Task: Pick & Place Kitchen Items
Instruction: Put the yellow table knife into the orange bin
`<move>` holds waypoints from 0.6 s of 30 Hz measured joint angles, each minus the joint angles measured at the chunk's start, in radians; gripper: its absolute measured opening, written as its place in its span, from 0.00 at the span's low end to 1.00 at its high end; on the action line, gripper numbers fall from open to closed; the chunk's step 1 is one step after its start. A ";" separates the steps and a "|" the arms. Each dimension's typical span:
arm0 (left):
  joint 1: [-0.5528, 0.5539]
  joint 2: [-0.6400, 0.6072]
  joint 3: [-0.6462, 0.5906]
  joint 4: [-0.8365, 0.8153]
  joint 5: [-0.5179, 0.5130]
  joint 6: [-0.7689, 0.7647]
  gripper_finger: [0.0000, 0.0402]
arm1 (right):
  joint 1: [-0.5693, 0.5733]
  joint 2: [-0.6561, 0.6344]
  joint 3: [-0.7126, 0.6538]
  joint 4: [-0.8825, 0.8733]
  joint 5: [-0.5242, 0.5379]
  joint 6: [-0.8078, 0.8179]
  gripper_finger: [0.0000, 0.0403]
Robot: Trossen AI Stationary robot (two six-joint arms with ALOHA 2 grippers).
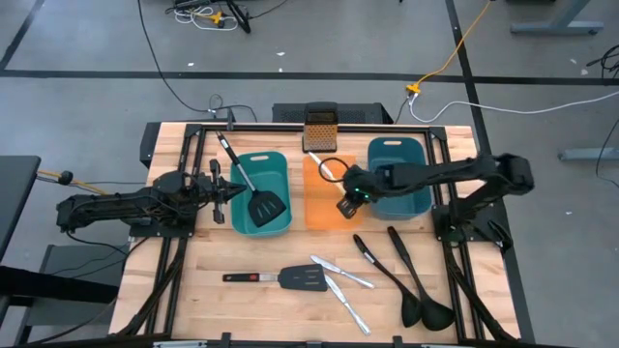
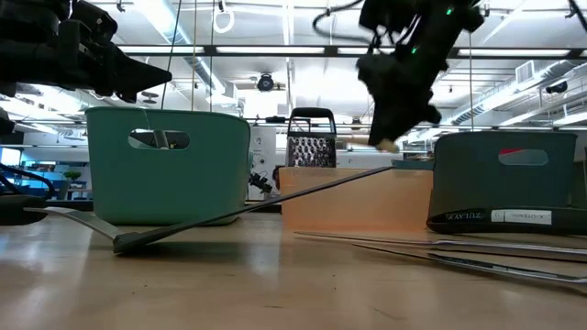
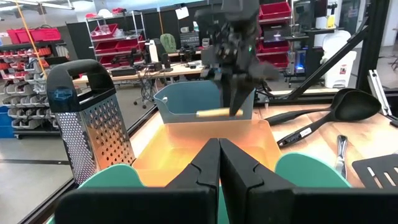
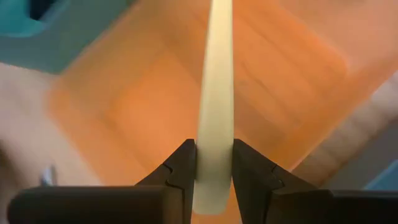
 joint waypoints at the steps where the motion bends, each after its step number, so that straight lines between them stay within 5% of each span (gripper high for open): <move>1: 0.000 0.000 0.000 0.000 0.000 0.000 0.02 | -0.006 0.017 0.000 0.003 -0.003 0.013 0.21; 18: 0.000 0.000 0.000 0.000 0.015 0.008 0.02 | -0.019 0.114 0.000 0.079 -0.094 0.162 0.21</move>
